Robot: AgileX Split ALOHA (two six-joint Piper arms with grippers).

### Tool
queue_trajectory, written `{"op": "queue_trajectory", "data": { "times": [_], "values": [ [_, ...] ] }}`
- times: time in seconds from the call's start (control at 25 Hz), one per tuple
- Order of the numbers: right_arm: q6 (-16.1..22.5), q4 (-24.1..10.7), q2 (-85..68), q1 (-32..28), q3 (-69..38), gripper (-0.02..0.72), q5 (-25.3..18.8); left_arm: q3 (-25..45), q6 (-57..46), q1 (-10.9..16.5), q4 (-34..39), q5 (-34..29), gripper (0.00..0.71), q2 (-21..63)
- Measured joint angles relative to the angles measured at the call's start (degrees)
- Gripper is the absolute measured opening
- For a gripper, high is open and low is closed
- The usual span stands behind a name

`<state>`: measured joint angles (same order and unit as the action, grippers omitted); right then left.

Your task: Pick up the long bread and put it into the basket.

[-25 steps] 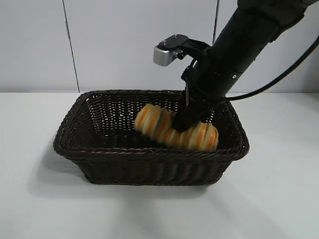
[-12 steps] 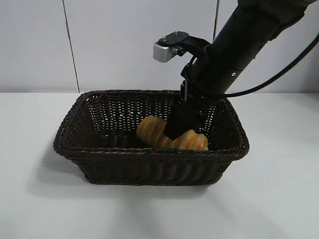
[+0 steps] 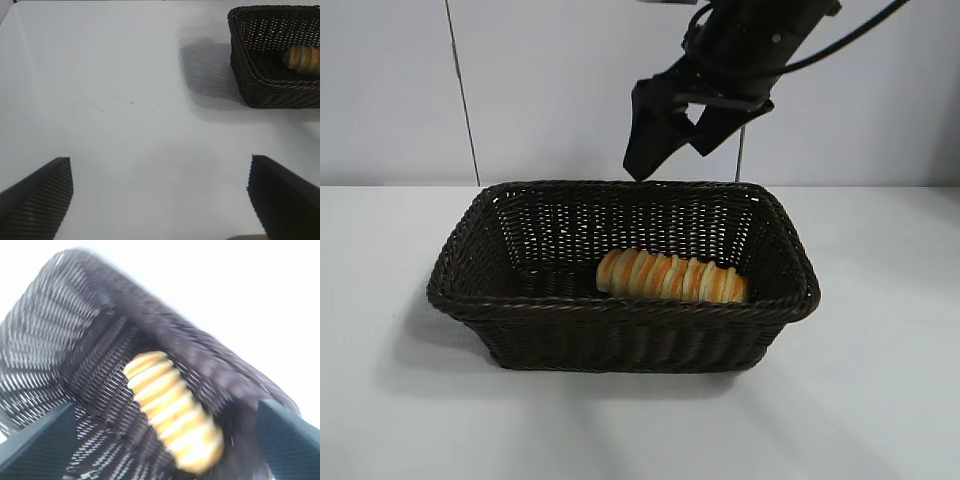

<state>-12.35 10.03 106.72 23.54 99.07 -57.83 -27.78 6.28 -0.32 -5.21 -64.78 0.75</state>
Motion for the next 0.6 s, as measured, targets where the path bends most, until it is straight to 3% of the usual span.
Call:
{"op": "queue_trajectory", "data": {
  "times": [0.2,0.28,0.36,0.6],
  "values": [
    [11.36,-6.64,0.0,0.0,6.82,0.694,-7.08,0.0,0.0,0.0,0.0,0.0,0.687,0.0],
    [13.29,-10.03,0.0,0.0,8.54,0.694,-8.81,0.0,0.0,0.0,0.0,0.0,0.687,0.0],
    [14.44,-11.31,0.0,-0.78,9.14,0.694,-10.27,0.0,0.0,0.0,0.0,0.0,0.687,0.0],
    [15.27,-12.23,0.0,-6.89,9.14,0.694,-13.11,0.0,0.0,0.0,0.0,0.0,0.687,0.0]
  ]
}}
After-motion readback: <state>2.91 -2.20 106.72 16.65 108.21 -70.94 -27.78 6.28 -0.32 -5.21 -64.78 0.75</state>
